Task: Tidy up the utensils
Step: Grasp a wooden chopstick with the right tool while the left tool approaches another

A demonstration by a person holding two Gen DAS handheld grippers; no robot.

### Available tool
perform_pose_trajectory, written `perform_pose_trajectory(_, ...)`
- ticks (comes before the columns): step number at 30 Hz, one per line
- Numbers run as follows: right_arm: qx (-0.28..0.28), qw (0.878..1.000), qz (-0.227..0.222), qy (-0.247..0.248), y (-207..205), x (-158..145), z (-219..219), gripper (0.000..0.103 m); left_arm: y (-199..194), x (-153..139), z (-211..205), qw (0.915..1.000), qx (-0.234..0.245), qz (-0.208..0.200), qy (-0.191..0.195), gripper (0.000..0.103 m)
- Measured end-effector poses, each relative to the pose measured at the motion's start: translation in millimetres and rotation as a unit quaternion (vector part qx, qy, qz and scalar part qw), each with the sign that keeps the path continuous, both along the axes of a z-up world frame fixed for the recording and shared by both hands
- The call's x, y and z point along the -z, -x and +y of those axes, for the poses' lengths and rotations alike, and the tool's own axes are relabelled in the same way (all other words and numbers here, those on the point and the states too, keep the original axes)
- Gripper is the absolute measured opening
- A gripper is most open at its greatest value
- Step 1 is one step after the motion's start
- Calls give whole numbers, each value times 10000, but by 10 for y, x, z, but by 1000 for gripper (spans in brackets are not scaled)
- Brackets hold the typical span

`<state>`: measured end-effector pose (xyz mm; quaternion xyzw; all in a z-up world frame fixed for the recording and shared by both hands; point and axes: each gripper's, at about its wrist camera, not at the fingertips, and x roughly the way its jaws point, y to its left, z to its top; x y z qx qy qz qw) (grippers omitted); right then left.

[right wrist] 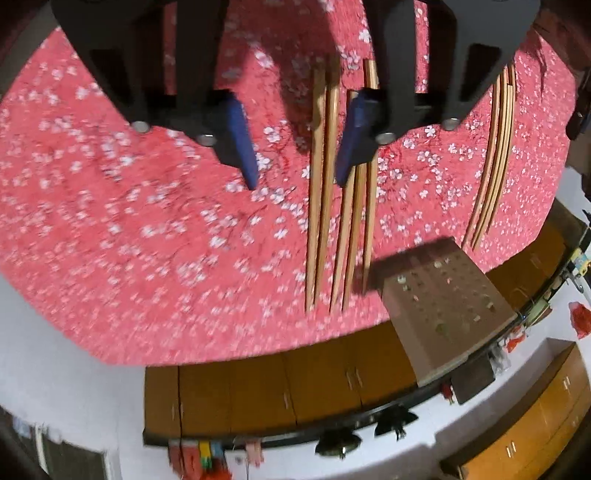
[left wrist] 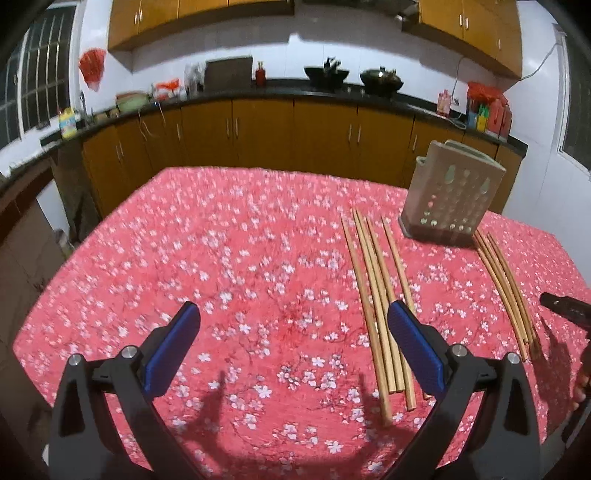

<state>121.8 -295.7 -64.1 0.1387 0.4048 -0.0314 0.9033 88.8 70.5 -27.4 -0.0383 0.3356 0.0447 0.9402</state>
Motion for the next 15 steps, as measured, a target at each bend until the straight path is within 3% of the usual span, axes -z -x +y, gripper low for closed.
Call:
perform_pose_trajectory(5, -223, 9996, 160, 36, -104, 90, 74, 25, -117, 114, 41, 9997, -12, 239, 73, 99)
perform_pose_trajectory(7, -280, 9992, 278, 50, -151, 147, 95, 17, -154, 134, 37, 9995, 31, 301, 113, 94)
perform_pose_trajectory(10, -279, 9990, 325, 125, -191, 208, 113, 9, -241, 171, 6, 9988, 148, 437, 176, 78)
perform_pose_trajectory(15, -102, 9988, 294, 391, -233, 201, 46, 8, -365, 267, -84, 9956, 477, 694, 399, 54)
